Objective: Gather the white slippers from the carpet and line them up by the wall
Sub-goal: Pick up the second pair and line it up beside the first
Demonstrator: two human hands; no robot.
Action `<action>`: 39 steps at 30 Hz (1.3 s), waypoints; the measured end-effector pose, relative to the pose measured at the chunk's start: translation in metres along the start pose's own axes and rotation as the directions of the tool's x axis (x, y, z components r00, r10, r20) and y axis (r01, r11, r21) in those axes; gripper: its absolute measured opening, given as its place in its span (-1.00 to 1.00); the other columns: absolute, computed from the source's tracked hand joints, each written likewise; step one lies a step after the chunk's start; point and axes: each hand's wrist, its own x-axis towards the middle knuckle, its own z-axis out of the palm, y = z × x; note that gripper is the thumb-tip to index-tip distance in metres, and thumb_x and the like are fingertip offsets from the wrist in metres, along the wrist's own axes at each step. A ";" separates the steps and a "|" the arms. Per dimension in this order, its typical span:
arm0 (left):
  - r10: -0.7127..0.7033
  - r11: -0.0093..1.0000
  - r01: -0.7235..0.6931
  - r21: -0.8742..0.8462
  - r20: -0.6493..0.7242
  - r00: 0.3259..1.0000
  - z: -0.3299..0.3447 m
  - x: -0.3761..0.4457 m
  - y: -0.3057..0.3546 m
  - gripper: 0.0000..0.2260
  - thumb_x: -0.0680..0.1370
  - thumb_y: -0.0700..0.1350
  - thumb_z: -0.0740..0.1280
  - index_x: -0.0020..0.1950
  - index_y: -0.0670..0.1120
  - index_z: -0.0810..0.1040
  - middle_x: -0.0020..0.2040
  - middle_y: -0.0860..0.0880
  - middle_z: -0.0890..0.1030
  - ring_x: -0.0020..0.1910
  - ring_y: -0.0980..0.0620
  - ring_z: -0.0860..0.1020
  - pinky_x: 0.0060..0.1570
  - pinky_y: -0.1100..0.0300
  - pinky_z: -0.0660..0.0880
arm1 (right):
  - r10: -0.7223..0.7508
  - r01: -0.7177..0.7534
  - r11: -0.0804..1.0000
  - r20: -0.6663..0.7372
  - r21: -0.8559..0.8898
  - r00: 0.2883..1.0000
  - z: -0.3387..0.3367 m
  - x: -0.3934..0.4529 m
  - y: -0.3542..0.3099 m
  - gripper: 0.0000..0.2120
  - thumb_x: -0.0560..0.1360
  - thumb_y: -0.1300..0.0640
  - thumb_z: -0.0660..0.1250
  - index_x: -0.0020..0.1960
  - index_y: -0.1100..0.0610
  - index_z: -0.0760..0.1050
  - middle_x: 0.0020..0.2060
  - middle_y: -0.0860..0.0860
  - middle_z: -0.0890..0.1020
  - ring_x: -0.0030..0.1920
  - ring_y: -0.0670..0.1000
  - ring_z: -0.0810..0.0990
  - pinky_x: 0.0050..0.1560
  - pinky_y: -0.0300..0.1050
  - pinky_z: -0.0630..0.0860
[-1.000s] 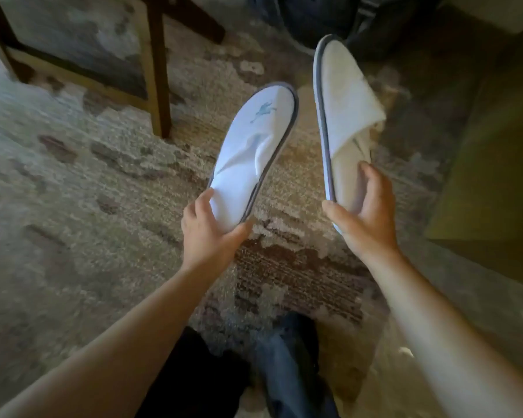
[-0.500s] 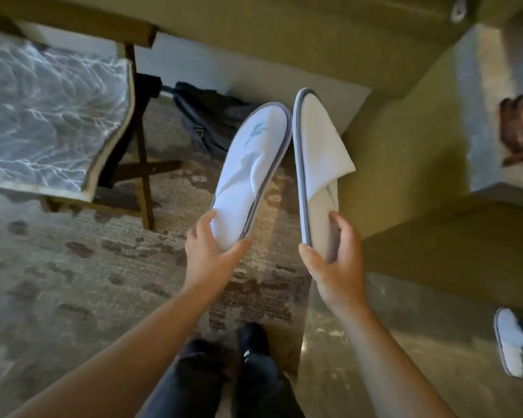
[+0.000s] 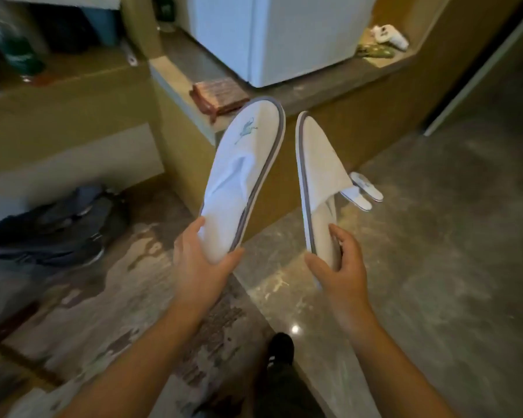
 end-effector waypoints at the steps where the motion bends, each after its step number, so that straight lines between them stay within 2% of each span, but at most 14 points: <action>1: 0.033 0.999 -0.033 0.000 0.046 0.998 0.016 -0.004 0.016 -0.30 0.30 0.00 0.44 0.36 -0.03 0.20 0.36 -0.13 0.30 0.28 -0.10 0.31 0.22 -0.03 0.32 | 0.014 -0.014 1.000 -0.060 0.000 0.998 -0.024 -0.001 0.004 -0.46 0.33 0.14 0.40 0.24 -0.02 0.31 0.15 -0.07 0.38 0.13 -0.08 0.41 0.04 -0.20 0.41; 3: 0.085 0.996 -0.082 -0.028 0.138 0.987 0.053 -0.013 0.046 -0.31 0.29 -0.03 0.46 0.34 -0.04 0.22 0.33 -0.13 0.32 0.27 -0.10 0.31 0.25 -0.04 0.32 | 0.050 -0.049 0.999 -0.171 0.013 0.984 -0.071 -0.003 0.016 -0.47 0.33 0.17 0.41 0.25 0.00 0.32 0.16 -0.06 0.37 0.17 -0.04 0.40 0.14 -0.09 0.41; 5: 0.115 0.993 -0.103 -0.065 0.235 0.965 0.095 -0.026 0.074 -0.33 0.30 -0.05 0.47 0.32 -0.05 0.24 0.31 -0.12 0.34 0.26 -0.12 0.33 0.26 -0.14 0.36 | 0.072 -0.067 0.997 -0.265 0.030 0.961 -0.118 -0.004 0.032 -0.46 0.34 0.18 0.40 0.26 0.01 0.31 0.15 -0.06 0.36 0.17 -0.03 0.40 0.17 -0.07 0.42; 8: 0.166 0.983 -0.130 -0.129 0.324 0.931 0.166 -0.040 0.116 -0.34 0.29 -0.10 0.47 0.31 -0.10 0.26 0.29 -0.16 0.35 0.22 -0.14 0.38 0.19 -0.18 0.42 | 0.081 -0.072 0.997 -0.392 0.038 0.916 -0.191 0.005 0.060 -0.45 0.34 0.19 0.41 0.27 0.05 0.31 0.12 -0.08 0.34 0.12 -0.10 0.37 0.09 -0.26 0.37; 9: 0.184 0.980 -0.143 -0.141 0.342 0.921 0.192 -0.045 0.131 -0.34 0.29 -0.11 0.47 0.31 -0.12 0.26 0.29 -0.17 0.36 0.21 -0.13 0.38 0.19 -0.16 0.42 | 0.088 -0.075 0.996 -0.416 0.048 0.905 -0.216 0.011 0.069 -0.45 0.34 0.20 0.41 0.28 0.06 0.30 0.13 -0.08 0.34 0.12 -0.11 0.36 0.08 -0.26 0.34; 13: 0.239 0.966 -0.176 -0.188 0.397 0.886 0.294 -0.064 0.196 -0.35 0.31 -0.13 0.46 0.31 -0.12 0.25 0.28 -0.16 0.36 0.19 -0.10 0.38 0.15 -0.02 0.42 | 0.083 -0.067 0.996 -0.451 0.051 0.889 -0.317 0.043 0.097 -0.43 0.34 0.22 0.40 0.29 0.07 0.29 0.17 -0.07 0.33 0.17 -0.11 0.34 0.17 -0.21 0.30; 17: 0.273 0.958 -0.202 -0.206 0.427 0.862 0.379 -0.076 0.252 -0.36 0.31 -0.14 0.46 0.31 -0.12 0.25 0.30 -0.15 0.34 0.16 0.01 0.34 0.09 0.13 0.33 | 0.062 -0.057 0.998 -0.482 0.024 0.874 -0.397 0.079 0.118 -0.44 0.34 0.23 0.40 0.28 0.09 0.30 0.16 -0.06 0.34 0.15 -0.14 0.34 0.01 -0.59 0.28; 20: 0.288 0.954 -0.214 -0.208 0.456 0.842 0.434 -0.074 0.285 -0.36 0.31 -0.13 0.46 0.31 -0.12 0.25 0.29 -0.15 0.35 0.18 -0.04 0.36 0.13 0.07 0.37 | 0.090 -0.077 0.996 -0.510 0.048 0.855 -0.444 0.112 0.133 -0.45 0.34 0.22 0.40 0.28 0.09 0.30 0.16 -0.06 0.34 0.16 -0.13 0.34 0.03 -0.52 0.29; 23: 0.280 0.958 -0.208 -0.198 0.477 0.833 0.490 -0.058 0.309 -0.36 0.31 -0.11 0.46 0.31 -0.11 0.25 0.27 -0.13 0.35 0.19 -0.08 0.37 0.16 -0.01 0.41 | 0.101 -0.084 0.995 -0.515 0.056 0.851 -0.483 0.154 0.152 -0.45 0.35 0.21 0.40 0.28 0.08 0.29 0.15 -0.08 0.33 0.10 -0.19 0.34 -0.07 -0.65 0.27; 24: 0.278 0.958 -0.204 -0.201 0.478 0.833 0.511 -0.049 0.317 -0.36 0.31 -0.12 0.46 0.30 -0.11 0.26 0.26 -0.13 0.35 0.18 -0.07 0.37 0.13 0.02 0.40 | 0.102 -0.083 0.995 -0.517 0.059 0.850 -0.496 0.172 0.159 -0.45 0.35 0.22 0.39 0.28 0.08 0.29 0.15 -0.07 0.33 0.10 -0.19 0.35 -0.03 -0.61 0.28; 27: 0.275 0.957 -0.190 -0.218 0.481 0.833 0.578 -0.013 0.346 -0.38 0.30 -0.13 0.46 0.29 -0.11 0.27 0.21 -0.10 0.36 0.15 -0.05 0.38 0.08 0.07 0.38 | 0.120 -0.102 0.993 -0.527 0.064 0.841 -0.537 0.237 0.178 -0.44 0.34 0.22 0.40 0.28 0.06 0.28 0.15 -0.08 0.33 0.16 -0.13 0.34 0.13 -0.26 0.31; 28: 0.274 0.957 -0.187 -0.223 0.480 0.834 0.601 0.002 0.358 -0.37 0.30 -0.13 0.47 0.29 -0.12 0.27 0.23 -0.11 0.37 0.15 -0.04 0.38 0.09 0.08 0.38 | 0.119 -0.107 0.993 -0.534 0.053 0.837 -0.552 0.261 0.184 -0.44 0.34 0.21 0.40 0.29 0.06 0.28 0.16 -0.09 0.33 0.17 -0.13 0.33 0.14 -0.22 0.30; 35: 0.262 0.960 -0.170 -0.224 0.493 0.829 0.735 0.098 0.458 -0.34 0.30 -0.17 0.47 0.32 -0.15 0.25 0.29 -0.14 0.36 0.24 -0.08 0.36 0.24 0.01 0.34 | 0.142 -0.126 0.990 -0.569 0.068 0.810 -0.640 0.431 0.200 -0.44 0.33 0.20 0.41 0.28 0.09 0.29 0.17 -0.06 0.35 0.17 -0.11 0.34 0.15 -0.23 0.28; 39: 0.225 0.970 -0.149 -0.190 0.489 0.843 0.787 0.143 0.499 -0.33 0.30 -0.14 0.47 0.32 -0.12 0.24 0.29 -0.12 0.36 0.23 -0.08 0.36 0.25 -0.03 0.35 | 0.157 -0.140 0.987 -0.534 0.074 0.831 -0.673 0.514 0.210 -0.44 0.33 0.20 0.42 0.27 0.07 0.30 0.18 -0.06 0.35 0.18 -0.09 0.35 0.17 -0.18 0.30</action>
